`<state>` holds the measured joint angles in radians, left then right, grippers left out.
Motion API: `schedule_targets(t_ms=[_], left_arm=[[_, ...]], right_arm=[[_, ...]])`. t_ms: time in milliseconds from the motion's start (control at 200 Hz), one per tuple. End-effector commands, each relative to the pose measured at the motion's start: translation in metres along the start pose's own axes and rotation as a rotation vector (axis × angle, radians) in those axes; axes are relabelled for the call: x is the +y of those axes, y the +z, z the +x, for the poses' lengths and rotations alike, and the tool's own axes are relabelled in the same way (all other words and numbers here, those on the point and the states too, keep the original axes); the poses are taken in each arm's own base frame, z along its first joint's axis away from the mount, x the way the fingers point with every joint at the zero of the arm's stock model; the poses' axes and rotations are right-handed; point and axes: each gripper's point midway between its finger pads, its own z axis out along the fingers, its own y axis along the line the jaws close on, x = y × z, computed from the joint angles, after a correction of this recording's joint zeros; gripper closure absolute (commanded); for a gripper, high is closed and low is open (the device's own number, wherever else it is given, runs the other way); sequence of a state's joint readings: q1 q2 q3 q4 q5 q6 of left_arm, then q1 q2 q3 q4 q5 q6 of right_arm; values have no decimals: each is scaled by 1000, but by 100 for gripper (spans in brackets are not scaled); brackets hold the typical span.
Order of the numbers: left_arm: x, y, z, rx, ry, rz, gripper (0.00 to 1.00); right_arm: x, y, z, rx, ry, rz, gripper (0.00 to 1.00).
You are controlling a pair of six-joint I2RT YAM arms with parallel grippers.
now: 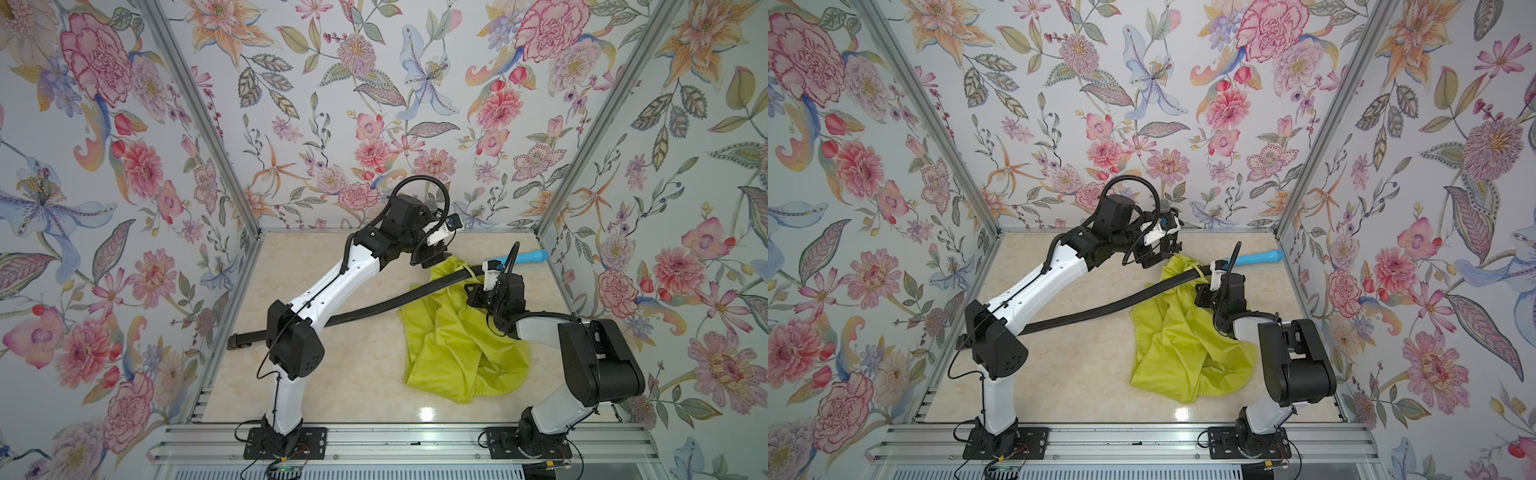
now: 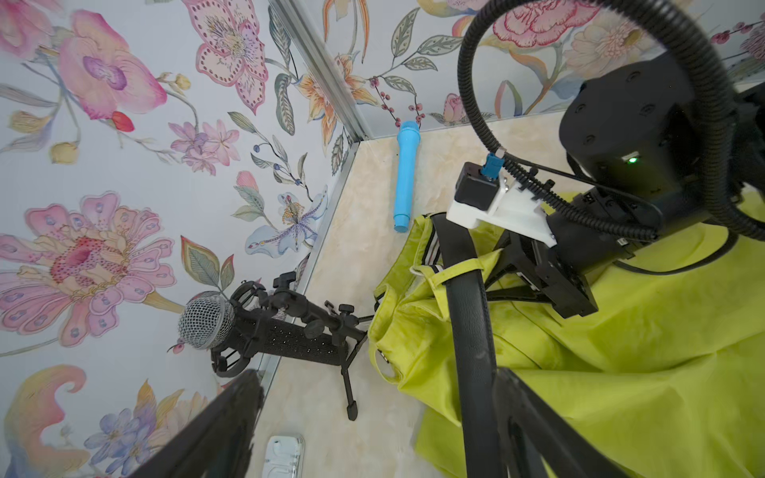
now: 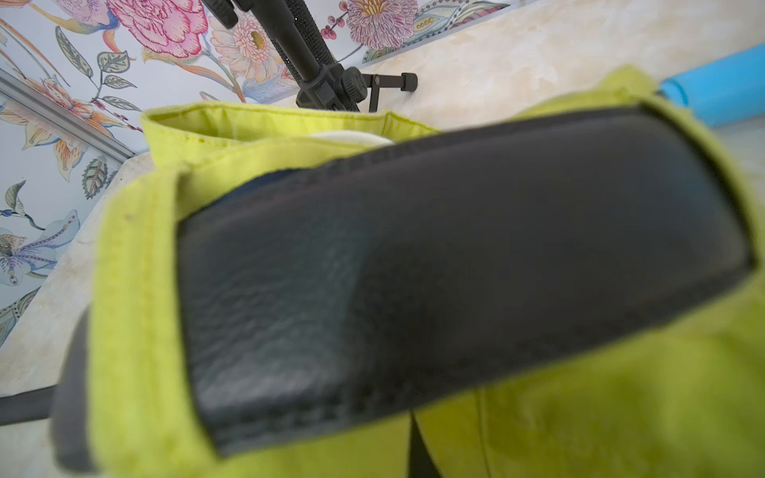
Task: Remove the belt from the trousers
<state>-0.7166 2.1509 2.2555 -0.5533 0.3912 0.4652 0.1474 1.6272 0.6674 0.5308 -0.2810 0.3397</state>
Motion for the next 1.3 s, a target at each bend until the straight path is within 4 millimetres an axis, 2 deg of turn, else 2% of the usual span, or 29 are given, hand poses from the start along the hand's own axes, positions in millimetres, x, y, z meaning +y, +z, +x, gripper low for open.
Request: schedule_targets(t_ms=[0, 75, 165, 280, 435, 500, 565, 640, 726, 861, 941, 1086, 1161, 1171, 1181, 1206, 1251, 1296], left_arm=[[-35, 40, 50, 199, -15, 114, 12], [-46, 58, 64, 215, -22, 139, 12], [-58, 67, 78, 229, -38, 173, 12], [-70, 70, 75, 173, -50, 201, 13], [-88, 87, 76, 156, -67, 251, 18], [-94, 91, 77, 172, -71, 269, 29], [-93, 89, 73, 180, -78, 270, 53], [-83, 75, 60, 173, -73, 239, 79], [-66, 47, 33, 140, -46, 176, 100], [-36, -16, -19, 56, 3, 54, 100], [-15, -65, -56, -22, 35, -50, 100], [20, -160, -108, -185, 55, -306, 100], [34, -213, -127, -311, 42, -449, 100], [35, -214, -126, -319, 38, -460, 100], [37, -232, -132, -356, 34, -487, 100], [40, -252, -137, -412, 22, -529, 100], [43, -278, -140, -499, -13, -582, 100], [44, -289, -136, -555, -40, -595, 100]], right_arm=[[3, -3, 1, -5, 14, -26, 97], [0, -5, -1, -9, 26, -26, 97], [-5, -8, -6, -23, 39, -17, 97], [-8, -9, -9, -28, 48, -17, 97], [-10, -13, -12, -40, 60, -16, 97], [-11, -17, -16, -52, 60, -10, 97], [-14, -20, -19, -63, 59, 6, 97], [-24, -23, -21, -64, 66, 43, 97], [-39, -26, -22, -65, 89, 83, 97], [-65, -30, -22, -71, 178, 129, 97], [-71, -31, -23, -69, 210, 131, 97], [-72, -29, -19, -57, 241, 123, 97], [-73, -28, -16, -47, 254, 121, 96], [-73, -28, -16, -47, 255, 120, 96], [-73, -28, -16, -45, 256, 120, 96], [-73, -27, -15, -42, 261, 117, 96], [-73, -27, -15, -41, 263, 114, 96], [-71, -28, -16, -41, 266, 106, 95]])
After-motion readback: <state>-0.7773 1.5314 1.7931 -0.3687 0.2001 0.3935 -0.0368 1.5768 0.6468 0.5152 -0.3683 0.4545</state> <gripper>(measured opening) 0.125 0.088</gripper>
